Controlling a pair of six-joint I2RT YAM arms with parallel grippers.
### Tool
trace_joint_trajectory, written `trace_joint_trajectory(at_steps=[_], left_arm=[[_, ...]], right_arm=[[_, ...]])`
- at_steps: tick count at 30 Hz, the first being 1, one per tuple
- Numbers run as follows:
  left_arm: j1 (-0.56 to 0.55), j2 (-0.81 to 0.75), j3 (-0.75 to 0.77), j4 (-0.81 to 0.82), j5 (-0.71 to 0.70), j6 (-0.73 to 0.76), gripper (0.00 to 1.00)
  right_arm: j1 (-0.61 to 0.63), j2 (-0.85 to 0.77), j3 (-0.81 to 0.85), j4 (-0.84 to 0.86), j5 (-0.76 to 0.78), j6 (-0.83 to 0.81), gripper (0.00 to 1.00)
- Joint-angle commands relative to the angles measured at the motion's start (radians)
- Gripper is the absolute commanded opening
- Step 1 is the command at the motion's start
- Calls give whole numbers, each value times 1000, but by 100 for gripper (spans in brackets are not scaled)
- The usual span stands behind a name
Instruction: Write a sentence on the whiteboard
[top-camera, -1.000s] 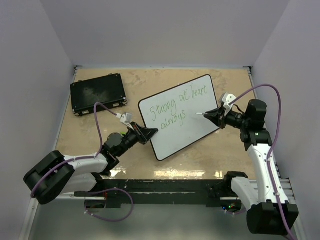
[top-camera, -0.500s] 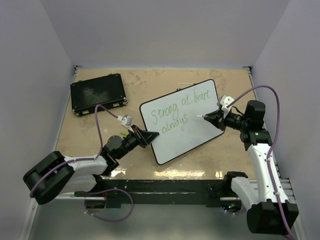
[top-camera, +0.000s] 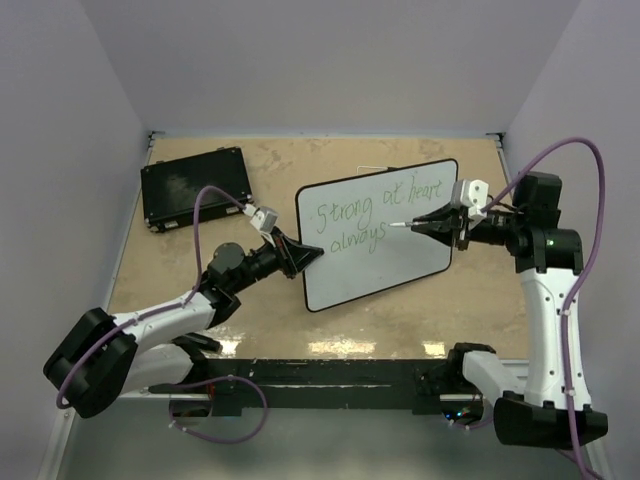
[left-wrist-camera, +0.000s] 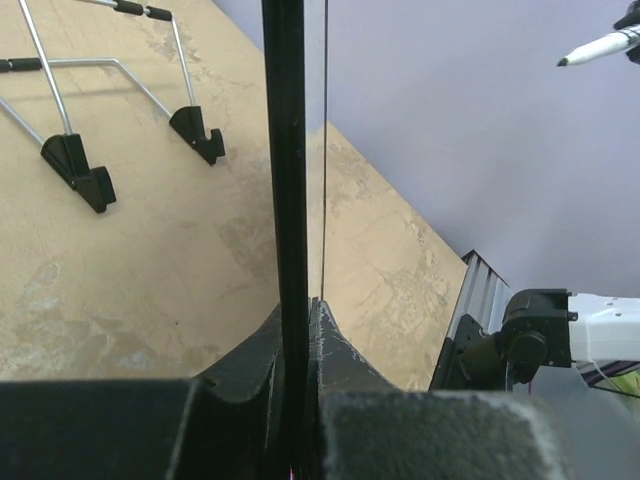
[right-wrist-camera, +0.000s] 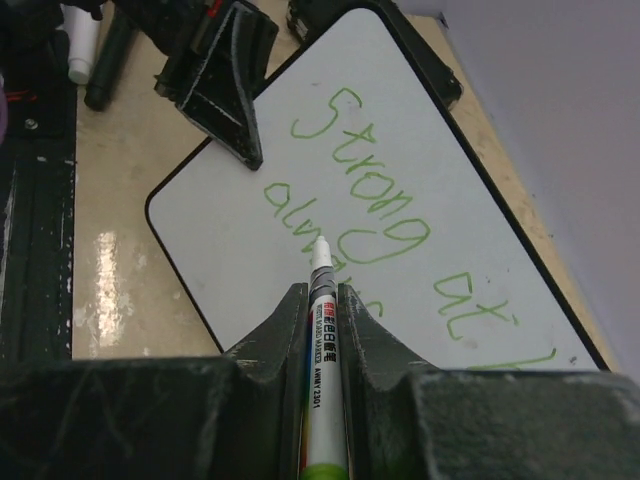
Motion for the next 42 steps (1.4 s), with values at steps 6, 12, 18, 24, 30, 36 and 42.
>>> trace_joint_trajectory(at_steps=[6,12,18,24,30,36,42], left_arm=[[67,16,141,-1,218,149,0],[66,-24,66,-12,134,118,0],[32,-72,-55,71,17,-8,0],[-52,-90,-125,120,-112,-54,0],[-91,-34,-146,209,-124,-86,0],[-122,-23,-170,246,-169,-101,0],[-122,-52,-198,245,-201,-111,0]], right_arm=[[-5,-34,0,-168,-47,-111,0],[-6,-149,-144,28,51,47,0],[-6,-157,-237,140,115,90,0],[-6,-125,-274,196,126,99,0],[-6,-152,-319,237,137,116,0],[-5,-166,-345,263,163,138,0],[-5,-157,-348,269,167,142,0]])
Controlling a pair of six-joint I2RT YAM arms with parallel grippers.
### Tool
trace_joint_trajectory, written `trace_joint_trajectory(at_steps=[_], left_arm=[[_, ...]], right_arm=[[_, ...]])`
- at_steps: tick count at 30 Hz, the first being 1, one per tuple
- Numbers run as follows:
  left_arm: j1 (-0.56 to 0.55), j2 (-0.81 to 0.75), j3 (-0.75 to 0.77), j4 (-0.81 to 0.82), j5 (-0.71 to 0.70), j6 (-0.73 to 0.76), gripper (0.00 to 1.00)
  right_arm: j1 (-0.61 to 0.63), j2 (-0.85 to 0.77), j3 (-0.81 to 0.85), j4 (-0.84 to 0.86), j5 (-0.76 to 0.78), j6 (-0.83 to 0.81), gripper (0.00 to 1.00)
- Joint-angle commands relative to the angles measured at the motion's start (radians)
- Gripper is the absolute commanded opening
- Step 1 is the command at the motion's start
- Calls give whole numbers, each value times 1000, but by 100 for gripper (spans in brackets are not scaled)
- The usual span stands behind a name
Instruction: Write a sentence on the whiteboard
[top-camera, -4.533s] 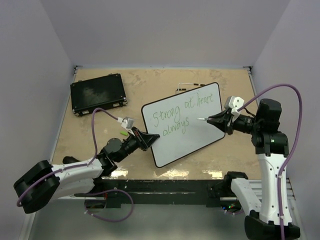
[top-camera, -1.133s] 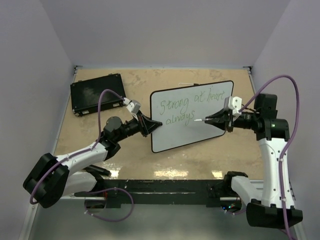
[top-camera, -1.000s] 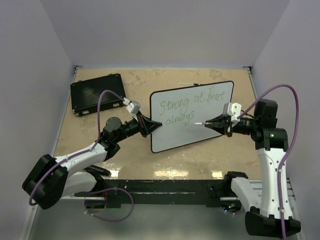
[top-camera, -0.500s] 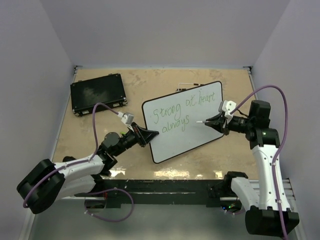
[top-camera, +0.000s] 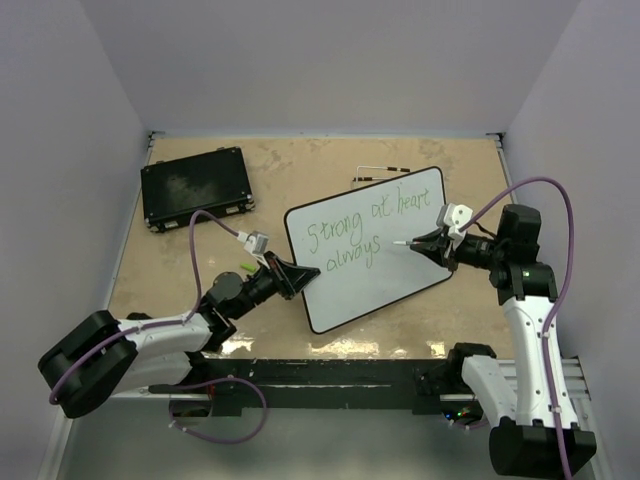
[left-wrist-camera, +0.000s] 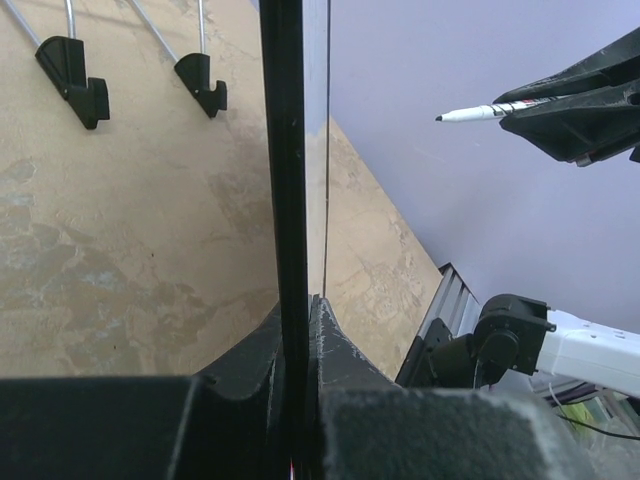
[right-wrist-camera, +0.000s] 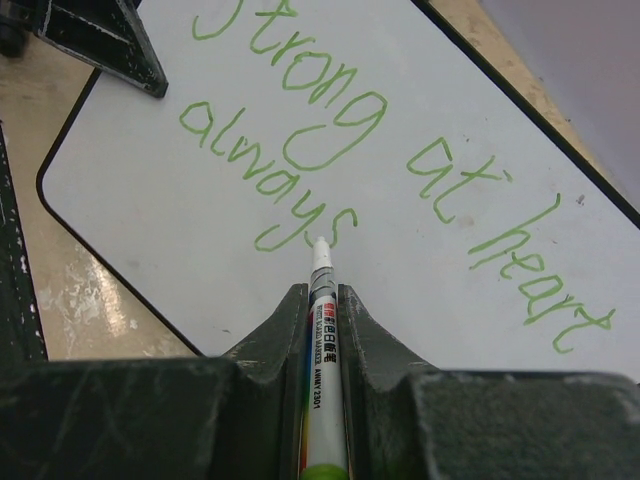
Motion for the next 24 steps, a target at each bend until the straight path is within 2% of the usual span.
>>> trace_joint_trajectory(at_steps=[1,24], left_arm=[[-7,-38,-23,99,-25,24,0],[-7,-25,-48,133,-25,10,0]], right_arm=[[-4,-1,-9,40,13,22,0],[-4,3,-23,55,36,30,0]])
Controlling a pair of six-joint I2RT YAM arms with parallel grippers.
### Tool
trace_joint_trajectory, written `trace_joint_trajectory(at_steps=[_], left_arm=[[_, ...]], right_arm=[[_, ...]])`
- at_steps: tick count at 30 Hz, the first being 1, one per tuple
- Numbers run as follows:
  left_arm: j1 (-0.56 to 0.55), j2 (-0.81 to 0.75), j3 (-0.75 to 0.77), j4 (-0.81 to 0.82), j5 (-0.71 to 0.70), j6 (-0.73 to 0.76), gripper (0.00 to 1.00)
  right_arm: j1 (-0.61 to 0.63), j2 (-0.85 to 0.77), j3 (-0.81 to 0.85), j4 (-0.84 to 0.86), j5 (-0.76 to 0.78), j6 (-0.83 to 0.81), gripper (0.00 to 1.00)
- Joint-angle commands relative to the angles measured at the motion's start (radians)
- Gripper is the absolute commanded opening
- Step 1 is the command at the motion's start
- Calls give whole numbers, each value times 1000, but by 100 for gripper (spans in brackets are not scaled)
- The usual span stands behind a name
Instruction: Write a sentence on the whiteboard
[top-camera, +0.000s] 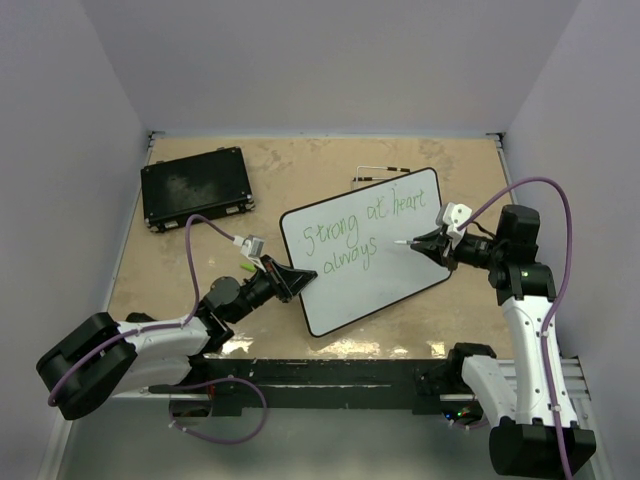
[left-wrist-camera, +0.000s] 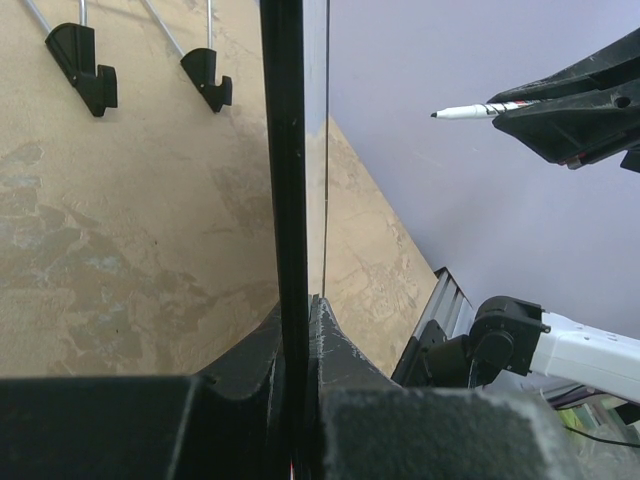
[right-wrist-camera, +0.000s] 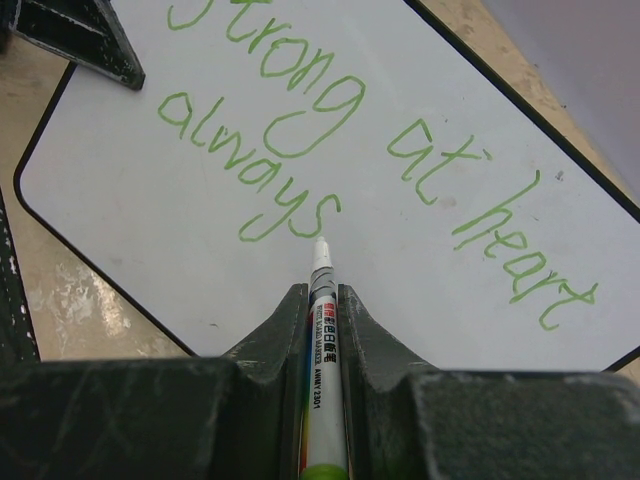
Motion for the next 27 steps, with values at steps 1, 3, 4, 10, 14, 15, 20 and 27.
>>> trace_joint_trajectory(at_steps=[1,3,4,10,14,15,20,27], left_arm=[[-3,-8,1,97,-2,46,0],[-3,-8,-1,100,-2,48,0],[-3,-9,-2,100,-4,46,0],[-3,-11,-7,100,-7,46,0],[-4,-14,-7,98,-4,46,0],[-4,-14,-7,98,-4,48,0],[-4,-15,-11,115,14,76,0],[0,-17,-5,97,17,122,0]], right_arm=[[-4,2,-6,29,10,9,0],[-5,2,-6,29,11,9,0],[-5,2,-6,28,11,9,0],[-5,2,-8,29,15,9,0],[-4,2,-8,31,16,9,0],[-4,0,-8,29,15,9,0],[-4,2,-6,28,13,7,0],[-4,5,1,17,2,-1,0]])
